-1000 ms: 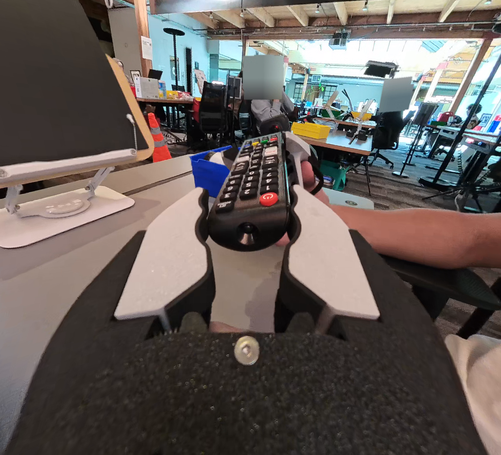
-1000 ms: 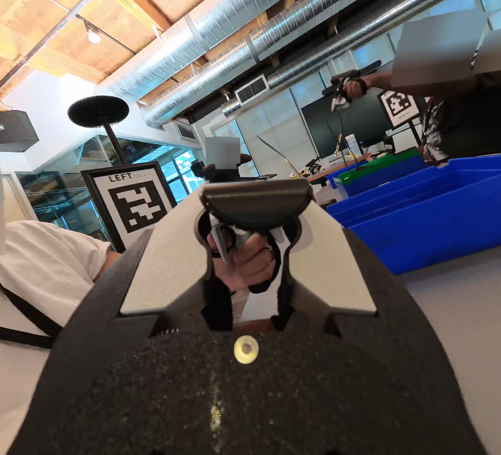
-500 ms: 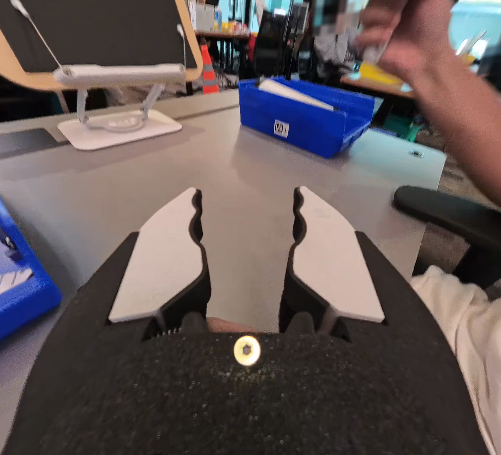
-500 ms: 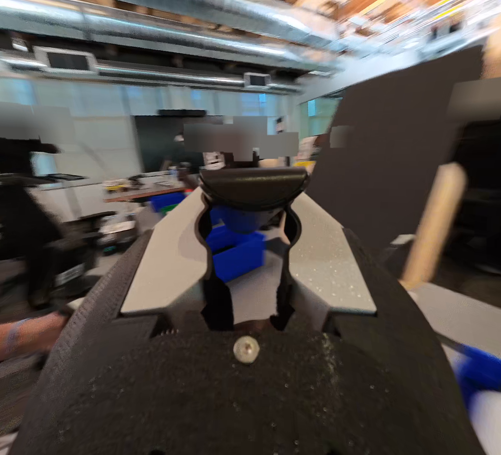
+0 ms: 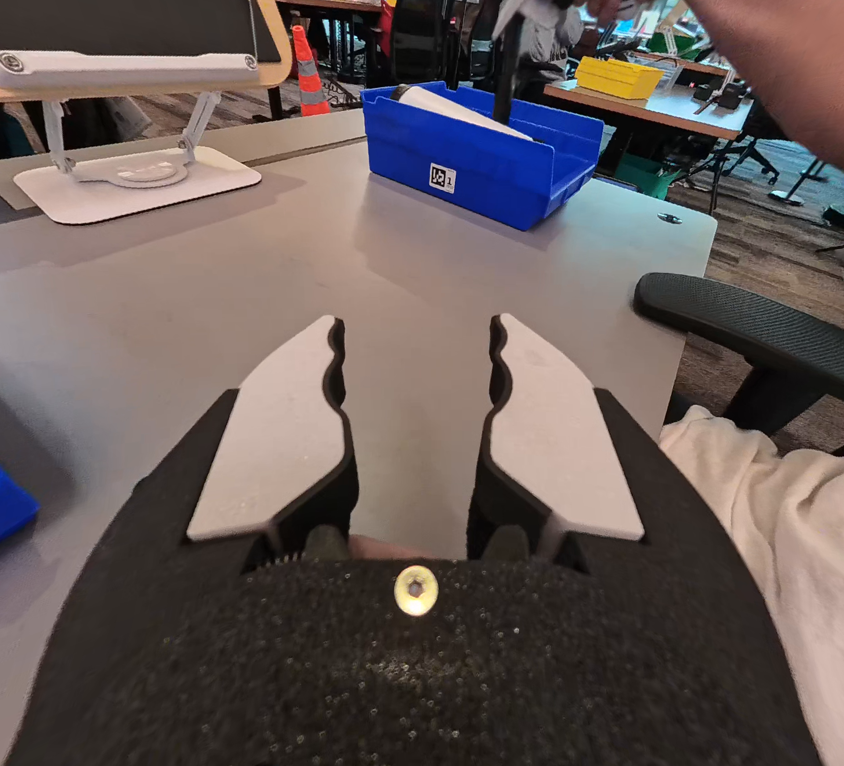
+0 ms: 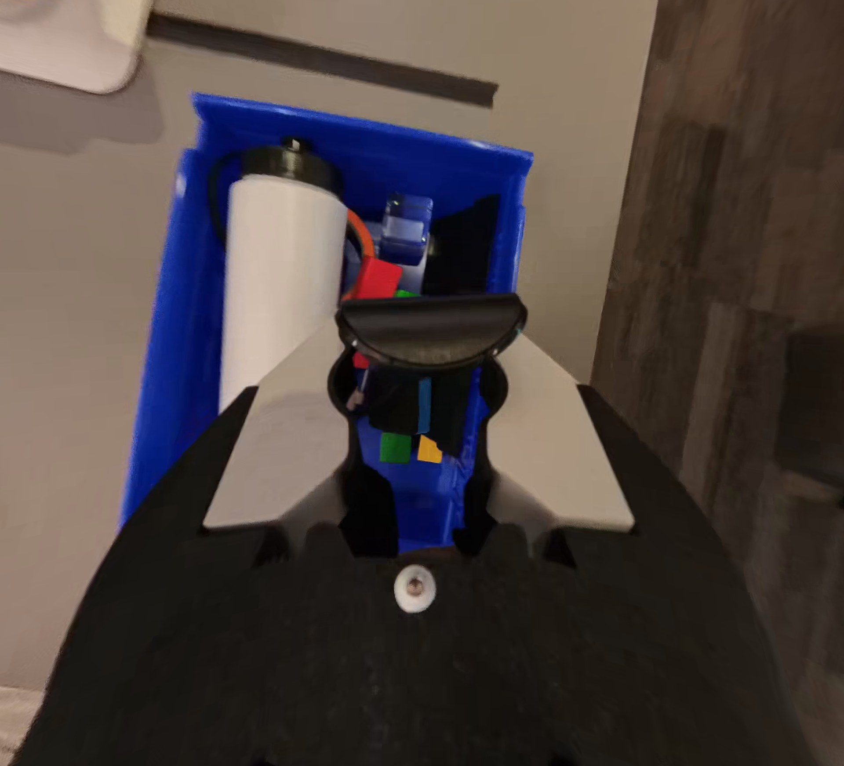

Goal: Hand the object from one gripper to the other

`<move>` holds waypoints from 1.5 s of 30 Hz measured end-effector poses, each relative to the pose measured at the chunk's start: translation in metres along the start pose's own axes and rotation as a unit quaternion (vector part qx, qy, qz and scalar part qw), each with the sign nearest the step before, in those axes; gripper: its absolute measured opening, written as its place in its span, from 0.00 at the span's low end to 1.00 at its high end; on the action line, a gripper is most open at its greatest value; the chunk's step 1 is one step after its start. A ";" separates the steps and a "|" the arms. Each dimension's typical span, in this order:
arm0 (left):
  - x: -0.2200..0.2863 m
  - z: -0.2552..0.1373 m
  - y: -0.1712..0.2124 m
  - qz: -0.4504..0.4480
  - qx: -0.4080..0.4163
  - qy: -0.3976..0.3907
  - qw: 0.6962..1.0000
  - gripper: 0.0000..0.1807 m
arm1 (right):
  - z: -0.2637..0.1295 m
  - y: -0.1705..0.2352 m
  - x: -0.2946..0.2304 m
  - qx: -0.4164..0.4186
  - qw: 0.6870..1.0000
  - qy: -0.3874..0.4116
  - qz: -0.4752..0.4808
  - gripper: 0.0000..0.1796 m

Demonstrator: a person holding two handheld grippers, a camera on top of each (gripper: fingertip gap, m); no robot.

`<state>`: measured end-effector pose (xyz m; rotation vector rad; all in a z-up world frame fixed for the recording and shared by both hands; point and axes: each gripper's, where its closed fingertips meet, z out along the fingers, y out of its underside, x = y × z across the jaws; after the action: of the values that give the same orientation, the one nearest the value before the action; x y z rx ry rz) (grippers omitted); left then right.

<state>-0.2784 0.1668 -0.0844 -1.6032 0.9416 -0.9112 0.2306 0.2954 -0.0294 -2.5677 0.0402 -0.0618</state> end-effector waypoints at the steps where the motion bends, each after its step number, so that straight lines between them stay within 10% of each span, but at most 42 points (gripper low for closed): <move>1: 0.001 0.000 0.000 0.006 -0.001 -0.002 1.000 0.33 | 0.015 0.002 0.000 -0.029 1.000 0.008 -0.005 0.29; 10: 0.002 0.001 0.000 0.024 0.000 -0.004 1.000 0.33 | 0.129 0.002 -0.008 -0.131 0.991 0.024 -0.004 0.29; 20: -0.008 0.003 0.004 0.005 -0.008 -0.005 1.000 0.33 | 0.148 0.029 -0.006 -0.169 0.985 0.001 0.038 0.29; 24: -0.006 0.002 0.003 0.020 -0.009 -0.012 1.000 0.33 | 0.107 -0.018 -0.005 -0.055 0.997 -0.025 0.056 0.37; 29: -0.007 0.004 0.005 0.022 -0.014 -0.022 0.999 0.33 | -0.034 -0.086 -0.062 0.216 0.975 -0.059 -0.006 0.37; 33: -0.009 0.005 0.009 0.017 -0.025 -0.031 0.999 0.33 | -0.109 -0.041 -0.188 0.373 0.905 -0.205 -0.017 0.33; 40: -0.015 0.003 0.015 0.029 -0.039 -0.048 0.998 0.33 | -0.024 0.101 -0.343 0.359 0.876 -0.322 0.001 0.33; 45: -0.018 -0.005 0.002 0.004 -0.019 -0.038 0.999 0.32 | 0.003 0.121 -0.372 0.321 0.890 -0.320 -0.052 0.32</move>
<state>-0.2903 0.1809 -0.0874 -1.6540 0.9173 -0.8248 -0.1430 0.2109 -0.1107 -1.8153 -0.3163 0.6282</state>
